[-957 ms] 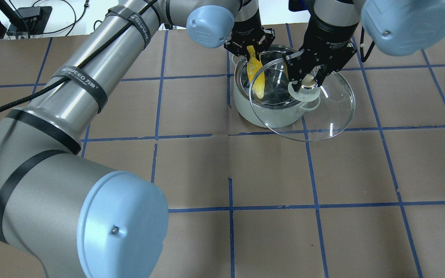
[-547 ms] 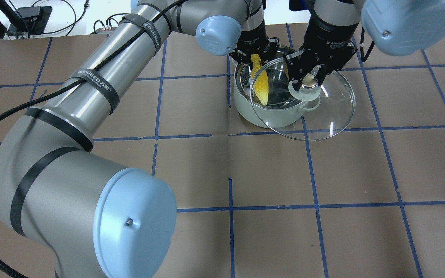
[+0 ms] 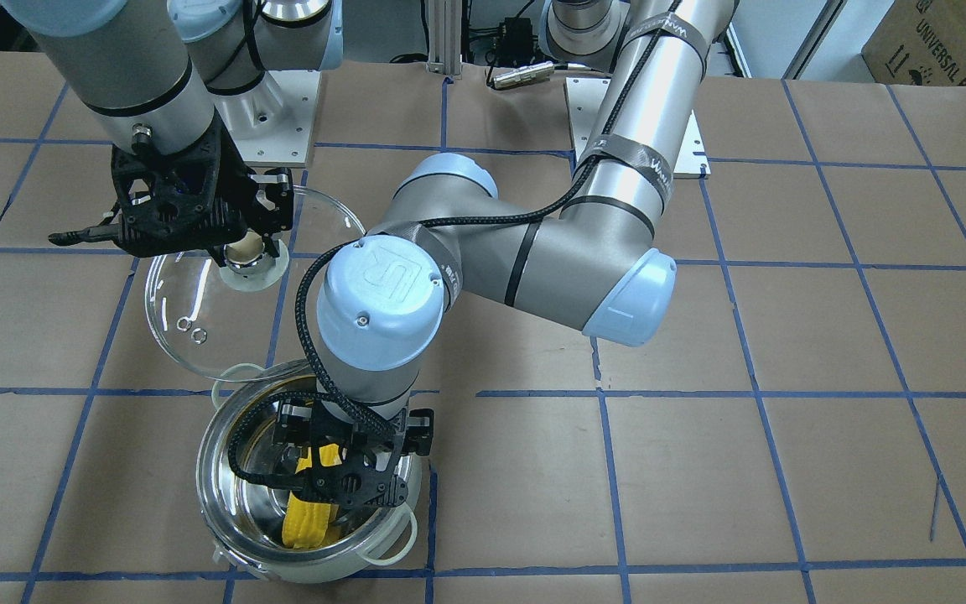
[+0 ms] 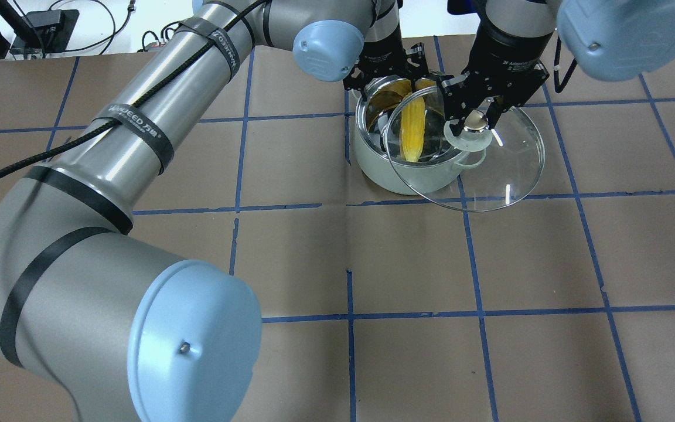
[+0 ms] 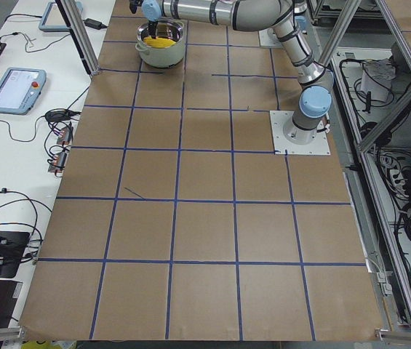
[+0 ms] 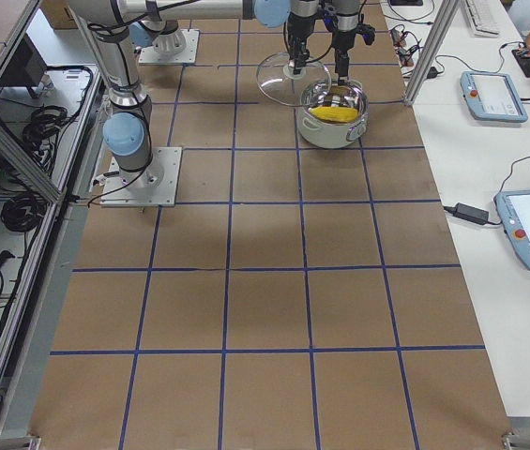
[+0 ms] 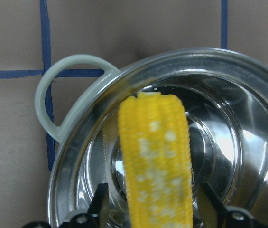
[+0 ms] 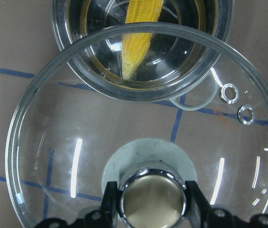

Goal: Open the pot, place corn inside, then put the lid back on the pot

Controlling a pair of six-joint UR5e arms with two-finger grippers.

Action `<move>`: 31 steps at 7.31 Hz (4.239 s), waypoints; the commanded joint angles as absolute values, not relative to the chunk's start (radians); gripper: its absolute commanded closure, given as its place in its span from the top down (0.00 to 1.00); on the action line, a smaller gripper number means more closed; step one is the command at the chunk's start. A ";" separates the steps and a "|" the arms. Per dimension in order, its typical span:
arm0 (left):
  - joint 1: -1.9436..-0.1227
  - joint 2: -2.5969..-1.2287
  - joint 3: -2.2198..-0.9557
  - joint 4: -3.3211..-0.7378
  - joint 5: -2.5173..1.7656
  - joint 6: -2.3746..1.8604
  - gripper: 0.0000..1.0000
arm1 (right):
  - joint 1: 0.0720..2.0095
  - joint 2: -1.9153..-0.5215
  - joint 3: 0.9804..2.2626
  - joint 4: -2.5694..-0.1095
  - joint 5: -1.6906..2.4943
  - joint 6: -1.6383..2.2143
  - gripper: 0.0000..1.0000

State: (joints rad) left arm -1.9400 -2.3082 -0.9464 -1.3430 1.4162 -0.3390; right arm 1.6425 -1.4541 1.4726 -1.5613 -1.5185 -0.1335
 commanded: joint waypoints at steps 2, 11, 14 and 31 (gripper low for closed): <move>-1.849 -2.163 -1.037 -1.449 1.433 -0.239 1.00 | 1.644 -1.456 1.463 -1.563 -1.519 -0.132 0.37; -1.548 -1.649 -1.391 -1.663 1.637 0.029 1.00 | 1.707 -1.005 1.063 -1.629 -1.508 -0.132 0.39; -1.548 -1.605 -1.396 -1.692 1.557 0.031 1.00 | 1.707 -0.991 1.089 -1.638 -1.506 -0.140 0.36; -1.532 -1.582 -1.430 -1.669 1.568 0.041 1.00 | 1.686 -0.982 1.091 -1.577 -1.514 -0.181 0.34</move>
State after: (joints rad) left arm -1.5325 -1.5815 -1.4297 -1.6690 1.5677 0.0414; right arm 1.6869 -0.9817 1.0907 -1.5818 -1.5129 -0.1794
